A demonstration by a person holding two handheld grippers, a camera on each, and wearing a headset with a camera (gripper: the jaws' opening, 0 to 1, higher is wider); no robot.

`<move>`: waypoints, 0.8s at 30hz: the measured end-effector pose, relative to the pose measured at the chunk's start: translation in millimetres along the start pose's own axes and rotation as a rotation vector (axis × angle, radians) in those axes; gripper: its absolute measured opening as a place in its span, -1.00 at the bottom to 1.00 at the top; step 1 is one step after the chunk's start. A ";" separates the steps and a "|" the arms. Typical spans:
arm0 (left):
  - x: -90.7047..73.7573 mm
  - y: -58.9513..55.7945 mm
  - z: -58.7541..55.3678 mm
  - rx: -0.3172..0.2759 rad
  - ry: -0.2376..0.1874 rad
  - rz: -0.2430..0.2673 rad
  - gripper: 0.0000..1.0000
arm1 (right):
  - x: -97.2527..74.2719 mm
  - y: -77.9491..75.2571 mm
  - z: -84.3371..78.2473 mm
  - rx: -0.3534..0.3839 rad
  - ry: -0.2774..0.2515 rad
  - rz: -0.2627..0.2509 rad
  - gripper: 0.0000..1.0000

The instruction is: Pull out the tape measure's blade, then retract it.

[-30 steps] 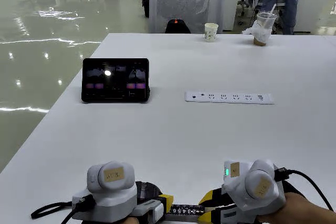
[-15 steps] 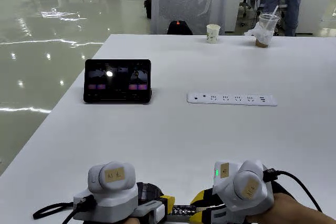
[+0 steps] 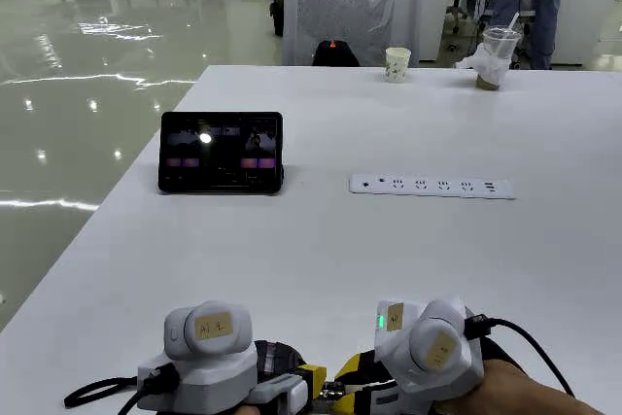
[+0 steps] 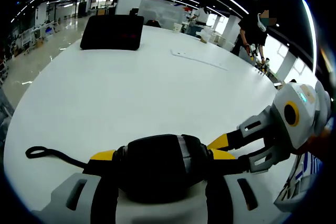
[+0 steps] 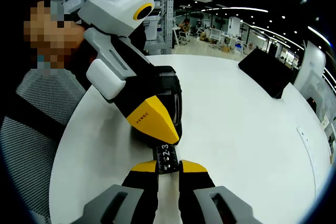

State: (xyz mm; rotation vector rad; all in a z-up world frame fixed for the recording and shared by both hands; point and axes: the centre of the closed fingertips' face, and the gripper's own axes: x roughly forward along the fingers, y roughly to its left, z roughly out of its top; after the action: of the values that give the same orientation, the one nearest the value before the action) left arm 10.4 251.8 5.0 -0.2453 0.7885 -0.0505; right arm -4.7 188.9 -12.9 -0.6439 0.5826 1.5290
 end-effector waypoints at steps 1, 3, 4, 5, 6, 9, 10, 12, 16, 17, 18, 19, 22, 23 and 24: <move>0.0 0.0 -0.1 0.000 0.000 0.000 0.26 | 1.1 0.1 0.9 0.000 -0.001 0.000 -0.78; -0.2 0.0 -0.4 0.001 0.000 0.000 0.26 | 4.2 0.6 3.1 0.001 -0.005 0.001 -0.78; -0.1 0.0 -0.4 0.001 0.000 0.001 0.26 | 4.9 0.8 3.9 0.002 -0.006 0.001 -0.78; -0.1 0.1 -0.3 0.001 0.000 0.001 0.26 | 5.5 1.0 4.6 0.002 -0.007 0.001 -0.78; 0.0 0.1 -0.2 0.001 0.000 0.000 0.26 | 6.6 1.4 5.6 0.002 -0.008 0.001 -0.78; 0.1 0.3 -0.3 0.000 0.000 0.000 0.26 | 8.3 1.6 7.3 0.004 -0.011 0.002 -0.78; 0.2 0.3 -0.3 0.000 0.000 0.000 0.26 | 8.7 1.7 7.7 0.004 -0.012 0.001 -0.78; -0.1 0.4 0.0 0.001 -0.001 0.001 0.26 | 9.6 2.0 8.7 0.003 -0.013 0.001 -0.78; -0.9 0.1 0.1 -0.001 -0.001 0.001 0.26 | 10.2 2.1 9.1 0.004 -0.011 0.000 -0.77; -0.8 0.1 0.2 -0.002 -0.002 0.001 0.26 | 10.2 2.0 9.1 0.004 -0.011 -0.001 -0.77; -1.0 0.0 0.3 -0.001 -0.003 0.002 0.26 | 10.3 2.0 9.0 0.004 -0.009 -0.001 -0.77; -1.3 -0.2 0.2 -0.002 -0.002 0.002 0.26 | 10.4 1.9 8.9 0.004 -0.007 -0.001 -0.77; -1.7 -0.3 0.1 -0.002 -0.002 0.002 0.26 | 10.4 2.1 8.8 0.005 -0.005 -0.002 -0.77; -1.6 -0.3 0.1 -0.003 -0.003 0.002 0.26 | 10.4 2.2 8.8 0.005 -0.005 -0.002 -0.77; -1.6 -0.3 0.1 -0.003 -0.003 0.002 0.26 | 10.5 2.2 8.8 0.005 -0.005 -0.003 -0.77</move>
State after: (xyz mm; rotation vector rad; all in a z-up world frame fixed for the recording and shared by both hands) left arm 9.3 251.7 6.2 -0.2470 0.7860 -0.0475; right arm -7.6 202.5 -14.1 -0.6369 0.5812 1.5261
